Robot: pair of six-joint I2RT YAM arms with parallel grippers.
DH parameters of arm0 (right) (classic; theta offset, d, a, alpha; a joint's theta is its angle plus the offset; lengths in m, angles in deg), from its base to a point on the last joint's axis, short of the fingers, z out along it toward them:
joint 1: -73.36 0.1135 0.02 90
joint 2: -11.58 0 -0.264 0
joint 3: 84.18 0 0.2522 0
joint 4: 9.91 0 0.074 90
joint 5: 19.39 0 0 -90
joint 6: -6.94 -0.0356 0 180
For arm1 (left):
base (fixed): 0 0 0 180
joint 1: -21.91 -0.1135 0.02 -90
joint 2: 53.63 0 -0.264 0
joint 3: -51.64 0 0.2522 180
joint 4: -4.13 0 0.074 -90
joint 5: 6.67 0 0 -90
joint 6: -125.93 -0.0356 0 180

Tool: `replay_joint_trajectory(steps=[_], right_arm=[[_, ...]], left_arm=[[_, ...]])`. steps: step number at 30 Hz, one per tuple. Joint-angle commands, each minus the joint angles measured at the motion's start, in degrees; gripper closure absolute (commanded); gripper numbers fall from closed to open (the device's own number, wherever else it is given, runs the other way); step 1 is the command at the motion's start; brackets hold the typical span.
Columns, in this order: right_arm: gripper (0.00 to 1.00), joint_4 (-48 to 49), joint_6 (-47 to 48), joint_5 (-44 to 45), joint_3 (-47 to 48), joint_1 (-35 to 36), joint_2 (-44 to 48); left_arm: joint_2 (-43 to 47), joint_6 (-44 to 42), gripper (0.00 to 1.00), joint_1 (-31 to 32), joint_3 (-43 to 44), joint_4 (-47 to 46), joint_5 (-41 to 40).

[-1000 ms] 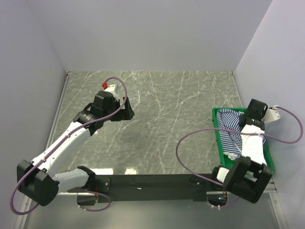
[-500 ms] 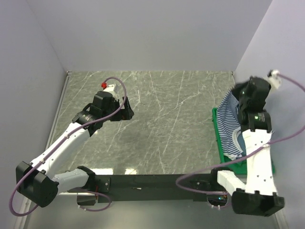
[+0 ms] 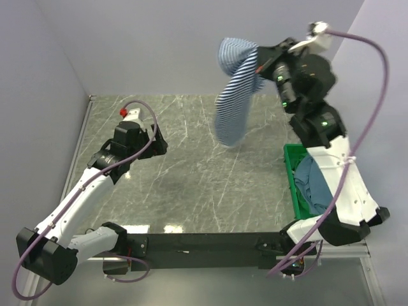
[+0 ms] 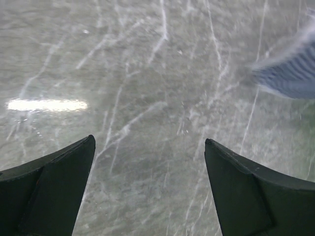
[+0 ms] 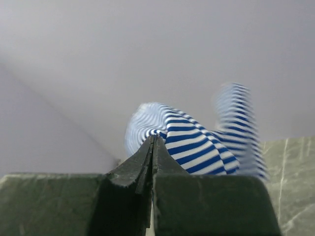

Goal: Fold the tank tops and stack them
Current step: Move the tank top to the center of the board, then flatten the tank top out

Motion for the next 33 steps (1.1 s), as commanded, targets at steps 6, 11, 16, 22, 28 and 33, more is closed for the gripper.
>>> replay_joint_trajectory(steps=[6,11,16,22,28,33], right_arm=[[0.77,16.09,-3.3,3.54,-44.84,16.3,7.08],[0.38,18.69,-11.72,4.08,-59.26,21.35,6.73],[0.29,16.84,-9.99,7.67,-58.75,20.13,9.02],[0.27,19.81,-6.83,-3.98,-51.98,11.61,-0.09],[0.28,17.36,-1.11,-9.79,-34.86,8.62,-18.19],[0.32,9.48,2.66,-19.73,-11.58,6.24,-33.14]], left_arm=[[3.99,5.0,0.01,-5.31,0.36,2.58,-6.88],[4.09,8.25,0.01,-7.42,-2.54,1.26,-2.76],[-0.48,14.21,0.04,-7.77,-7.9,-3.38,7.87],[-7.77,18.8,0.14,-7.51,-10.64,-11.48,15.71],[-15.94,23.63,0.24,-6.9,-6.6,-15.01,16.69],[-17.01,30.22,0.32,-7.42,-5.19,-14.65,7.81]])
